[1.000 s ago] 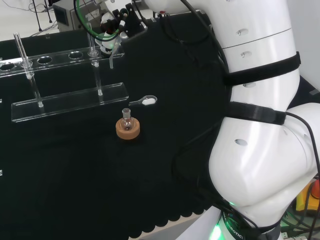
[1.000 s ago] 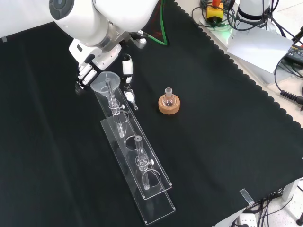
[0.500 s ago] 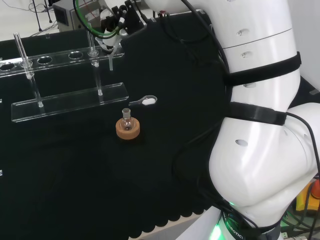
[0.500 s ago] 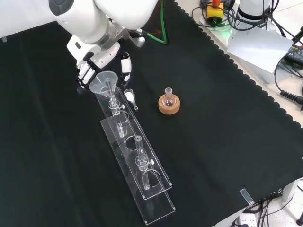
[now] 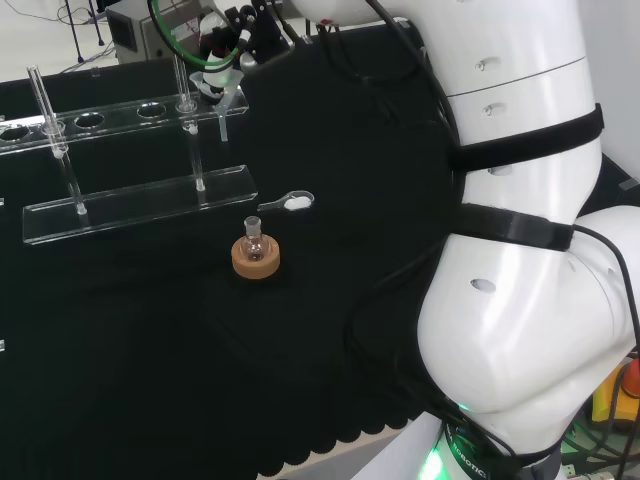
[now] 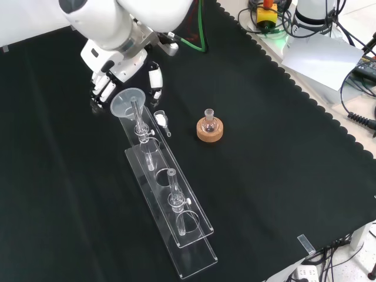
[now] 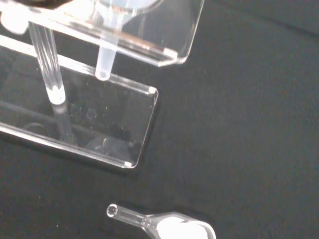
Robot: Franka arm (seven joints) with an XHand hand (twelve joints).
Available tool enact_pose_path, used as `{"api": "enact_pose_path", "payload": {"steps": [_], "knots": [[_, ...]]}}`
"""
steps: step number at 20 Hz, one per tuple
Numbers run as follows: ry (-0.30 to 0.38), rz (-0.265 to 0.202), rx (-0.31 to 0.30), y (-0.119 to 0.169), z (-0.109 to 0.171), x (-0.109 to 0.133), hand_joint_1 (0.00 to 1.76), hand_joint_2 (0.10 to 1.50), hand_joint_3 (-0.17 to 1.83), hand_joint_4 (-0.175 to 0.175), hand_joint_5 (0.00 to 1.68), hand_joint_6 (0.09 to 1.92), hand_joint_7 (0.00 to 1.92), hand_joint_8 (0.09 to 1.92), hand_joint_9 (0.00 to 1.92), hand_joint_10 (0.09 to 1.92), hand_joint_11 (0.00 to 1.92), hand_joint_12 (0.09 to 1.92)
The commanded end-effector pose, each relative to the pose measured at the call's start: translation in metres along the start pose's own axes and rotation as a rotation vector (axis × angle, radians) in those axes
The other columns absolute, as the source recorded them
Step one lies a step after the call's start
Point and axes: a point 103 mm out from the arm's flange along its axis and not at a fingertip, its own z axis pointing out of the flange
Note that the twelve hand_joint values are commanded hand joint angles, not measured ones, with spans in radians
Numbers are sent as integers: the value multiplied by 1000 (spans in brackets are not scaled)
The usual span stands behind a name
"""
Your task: Pick up the funnel from the transparent funnel stand.
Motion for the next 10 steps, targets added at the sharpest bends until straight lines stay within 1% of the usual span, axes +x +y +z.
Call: {"api": "enact_pose_path", "payload": {"steps": [1,3,6,10], "knots": [[13,-19,6,-13,3,2,591,618,568,-31,209,87,76,692,448,673,507,1313],[32,-30,-2,-16,3,-2,569,616,553,-31,201,87,63,692,428,683,501,1318],[51,-38,-3,-24,2,-8,462,617,456,-28,178,87,23,695,355,731,479,1340],[55,-42,-7,-29,-2,-13,401,630,380,-26,166,87,2,696,321,758,466,1350]]}}
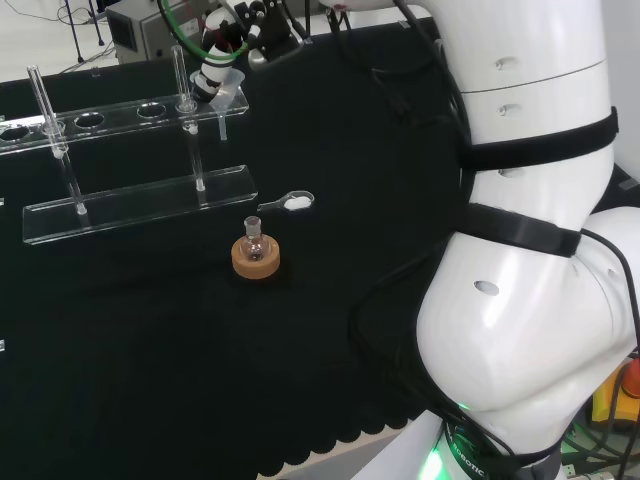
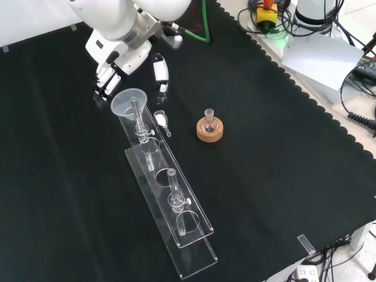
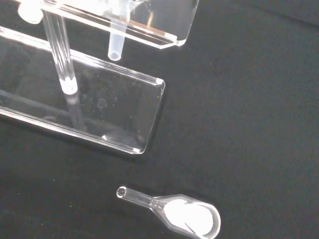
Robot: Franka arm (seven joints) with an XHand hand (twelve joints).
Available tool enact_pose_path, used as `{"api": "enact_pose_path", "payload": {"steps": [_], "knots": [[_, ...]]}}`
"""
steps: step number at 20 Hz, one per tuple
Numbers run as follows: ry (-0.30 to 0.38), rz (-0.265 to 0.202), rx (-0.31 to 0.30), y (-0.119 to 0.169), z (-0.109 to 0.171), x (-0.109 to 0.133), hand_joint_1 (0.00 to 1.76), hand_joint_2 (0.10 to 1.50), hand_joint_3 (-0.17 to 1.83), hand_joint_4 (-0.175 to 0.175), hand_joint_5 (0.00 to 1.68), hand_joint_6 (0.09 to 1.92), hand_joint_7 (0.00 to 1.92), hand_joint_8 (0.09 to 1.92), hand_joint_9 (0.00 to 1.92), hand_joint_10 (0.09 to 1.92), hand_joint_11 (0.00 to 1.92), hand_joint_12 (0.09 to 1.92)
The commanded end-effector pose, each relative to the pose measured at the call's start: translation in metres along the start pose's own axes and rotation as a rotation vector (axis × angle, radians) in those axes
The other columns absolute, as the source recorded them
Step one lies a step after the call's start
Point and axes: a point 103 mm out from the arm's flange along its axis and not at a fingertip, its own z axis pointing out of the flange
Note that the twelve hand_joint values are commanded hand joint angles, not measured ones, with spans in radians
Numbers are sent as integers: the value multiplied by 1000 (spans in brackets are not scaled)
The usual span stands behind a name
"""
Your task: Pick up the funnel from the transparent funnel stand.
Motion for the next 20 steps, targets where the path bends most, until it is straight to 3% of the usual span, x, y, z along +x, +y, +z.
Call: {"api": "enact_pose_path", "payload": {"steps": [1,20], "knots": [[25,-13,-11,-10,-4,-7,396,631,374,-26,165,87,0,695,319,759,465,1351],[-5,-22,45,15,2,2,417,670,319,-26,157,87,3,691,319,766,459,1357]]}}
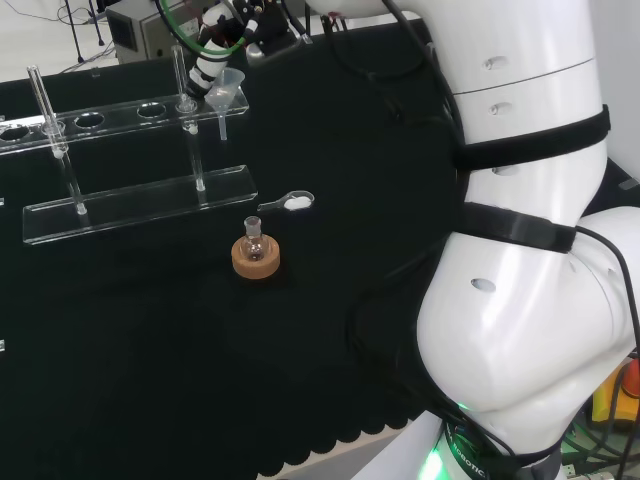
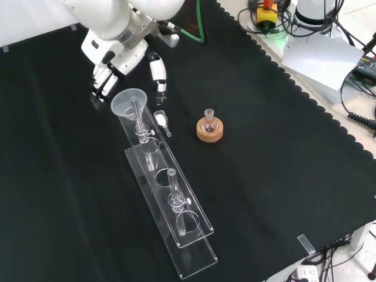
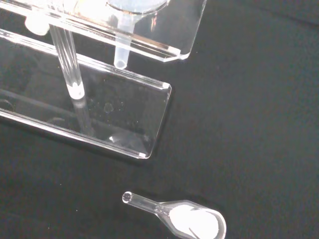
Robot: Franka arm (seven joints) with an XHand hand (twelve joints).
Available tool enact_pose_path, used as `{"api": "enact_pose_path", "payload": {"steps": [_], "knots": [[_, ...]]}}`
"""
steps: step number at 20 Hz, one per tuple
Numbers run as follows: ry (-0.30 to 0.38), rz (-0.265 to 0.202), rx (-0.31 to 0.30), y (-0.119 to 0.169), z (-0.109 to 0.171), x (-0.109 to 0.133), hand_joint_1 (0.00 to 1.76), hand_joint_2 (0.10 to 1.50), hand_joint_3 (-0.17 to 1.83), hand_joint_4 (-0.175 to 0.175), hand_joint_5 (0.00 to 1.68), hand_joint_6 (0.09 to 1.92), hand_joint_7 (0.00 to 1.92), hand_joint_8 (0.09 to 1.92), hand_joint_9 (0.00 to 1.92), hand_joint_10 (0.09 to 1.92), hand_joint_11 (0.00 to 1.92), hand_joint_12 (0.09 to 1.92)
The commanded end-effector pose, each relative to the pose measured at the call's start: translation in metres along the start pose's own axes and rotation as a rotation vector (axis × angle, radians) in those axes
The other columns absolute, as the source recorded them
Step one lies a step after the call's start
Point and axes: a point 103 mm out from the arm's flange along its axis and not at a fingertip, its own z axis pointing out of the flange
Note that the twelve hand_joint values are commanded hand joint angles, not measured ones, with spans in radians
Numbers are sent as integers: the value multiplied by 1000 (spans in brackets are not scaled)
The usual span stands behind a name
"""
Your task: Pick up the funnel from the transparent funnel stand.
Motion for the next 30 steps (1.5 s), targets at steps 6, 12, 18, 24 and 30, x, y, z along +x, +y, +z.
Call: {"api": "enact_pose_path", "payload": {"steps": [6,12,18,24,30], "knots": [[-18,2,43,5,9,2,422,675,314,-27,158,87,5,693,336,768,459,1357],[-40,-9,56,8,18,0,504,697,319,-34,184,87,82,700,416,727,479,1350],[-73,-1,-6,7,18,2,593,702,362,-44,263,87,302,689,615,636,507,1323],[-147,63,-163,-2,7,6,735,707,454,-28,645,190,713,759,891,559,649,1221],[-199,95,-262,-23,-23,3,829,704,500,-28,698,714,784,813,1032,479,846,1069]]}}
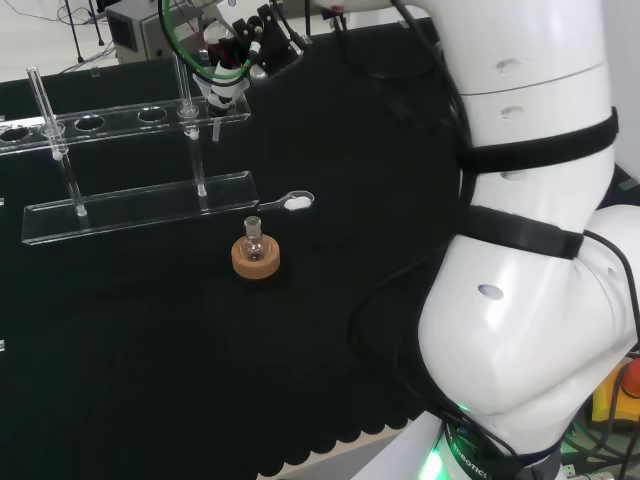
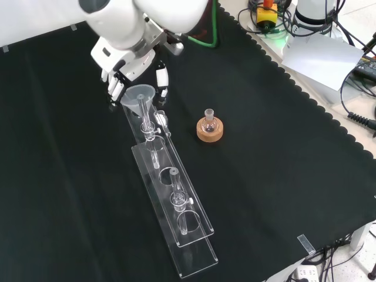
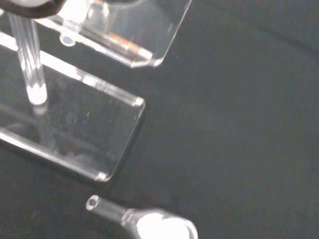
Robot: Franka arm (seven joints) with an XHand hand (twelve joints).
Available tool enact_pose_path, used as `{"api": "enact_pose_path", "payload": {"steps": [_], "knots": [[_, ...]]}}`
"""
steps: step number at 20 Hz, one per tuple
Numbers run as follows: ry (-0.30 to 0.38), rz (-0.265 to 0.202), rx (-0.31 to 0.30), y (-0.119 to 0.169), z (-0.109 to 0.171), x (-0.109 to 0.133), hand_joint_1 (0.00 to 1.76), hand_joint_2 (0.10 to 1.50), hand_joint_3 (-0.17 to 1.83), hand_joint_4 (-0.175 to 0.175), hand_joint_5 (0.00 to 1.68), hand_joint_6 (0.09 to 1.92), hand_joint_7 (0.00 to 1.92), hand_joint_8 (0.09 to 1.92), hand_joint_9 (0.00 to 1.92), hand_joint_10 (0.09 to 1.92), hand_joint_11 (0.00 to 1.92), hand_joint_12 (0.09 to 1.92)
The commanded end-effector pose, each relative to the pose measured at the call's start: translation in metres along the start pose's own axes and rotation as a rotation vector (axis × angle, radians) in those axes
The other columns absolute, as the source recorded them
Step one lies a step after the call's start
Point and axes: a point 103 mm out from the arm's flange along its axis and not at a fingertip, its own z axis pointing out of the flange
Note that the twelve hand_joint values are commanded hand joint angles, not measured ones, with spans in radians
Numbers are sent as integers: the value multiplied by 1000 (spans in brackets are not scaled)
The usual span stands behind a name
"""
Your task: Pick up the funnel from the transparent funnel stand.
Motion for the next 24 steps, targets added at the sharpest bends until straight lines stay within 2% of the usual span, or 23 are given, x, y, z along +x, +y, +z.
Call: {"api": "enact_pose_path", "payload": {"steps": [1,6,11,18,24], "knots": [[-92,58,-173,-20,-46,-6,832,702,503,-30,694,735,784,817,1038,476,857,1059],[-137,69,-137,-40,-70,-17,838,700,510,-32,681,763,773,818,1052,474,873,1046],[-168,99,-114,-63,-80,-28,840,697,513,-34,671,768,766,818,1089,485,875,1043],[-174,140,-88,-102,-76,-35,840,687,538,-37,649,787,771,817,1129,479,879,1038],[-186,145,-79,-133,-67,-26,839,680,554,-38,641,795,775,816,1141,472,882,1036]]}}
